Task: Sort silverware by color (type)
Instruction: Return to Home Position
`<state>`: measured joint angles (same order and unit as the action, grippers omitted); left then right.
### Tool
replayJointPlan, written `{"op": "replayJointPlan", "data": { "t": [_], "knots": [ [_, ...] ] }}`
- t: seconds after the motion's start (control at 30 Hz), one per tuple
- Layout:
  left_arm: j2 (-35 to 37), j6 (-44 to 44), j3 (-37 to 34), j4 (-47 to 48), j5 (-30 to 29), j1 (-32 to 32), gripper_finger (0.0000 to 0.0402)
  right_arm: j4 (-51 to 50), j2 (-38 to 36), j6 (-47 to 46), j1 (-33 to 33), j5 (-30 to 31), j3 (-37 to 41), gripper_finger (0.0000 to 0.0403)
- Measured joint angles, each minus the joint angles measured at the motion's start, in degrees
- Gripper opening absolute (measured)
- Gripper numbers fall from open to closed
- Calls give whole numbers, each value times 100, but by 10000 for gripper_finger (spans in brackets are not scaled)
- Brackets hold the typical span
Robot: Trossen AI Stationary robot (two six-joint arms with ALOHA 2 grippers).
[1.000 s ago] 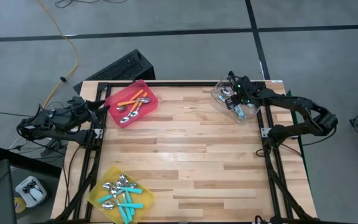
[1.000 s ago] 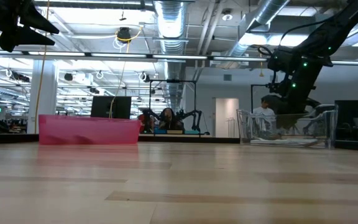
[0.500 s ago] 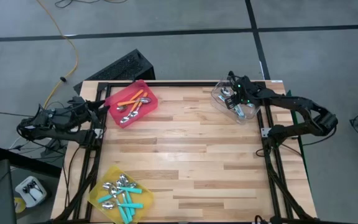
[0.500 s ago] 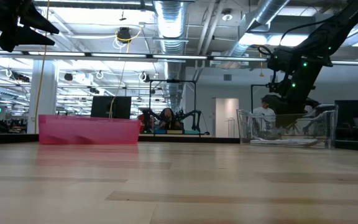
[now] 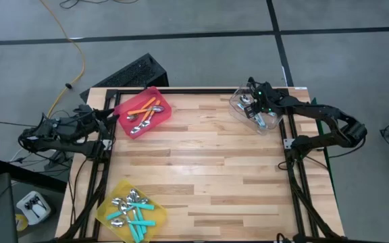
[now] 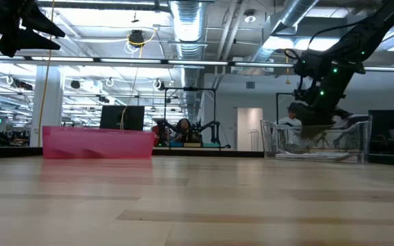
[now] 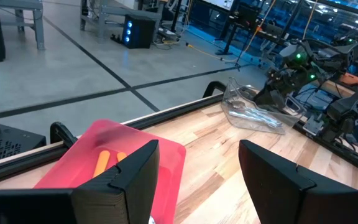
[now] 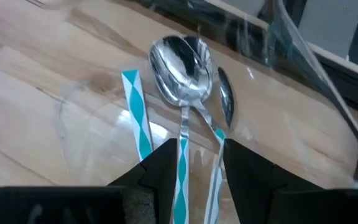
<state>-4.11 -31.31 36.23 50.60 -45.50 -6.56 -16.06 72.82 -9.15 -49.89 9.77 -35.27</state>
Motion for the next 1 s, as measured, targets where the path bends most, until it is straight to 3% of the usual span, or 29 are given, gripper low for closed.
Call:
{"op": "replayJointPlan", "data": {
  "t": [0.23,0.5,0.77,1.0],
  "knots": [
    [1,0,0,0,0,2,205,734,-1,50,62,-1140,0,154],
    [0,0,0,1,0,-1,205,1713,-1,-303,572,-1923,0,154],
    [1,0,-1,0,0,2,205,2368,-3,-342,868,-2027,0,154],
    [1,0,-1,0,2,2,205,3312,-17,-1539,996,-2089,0,154]
  ]
}}
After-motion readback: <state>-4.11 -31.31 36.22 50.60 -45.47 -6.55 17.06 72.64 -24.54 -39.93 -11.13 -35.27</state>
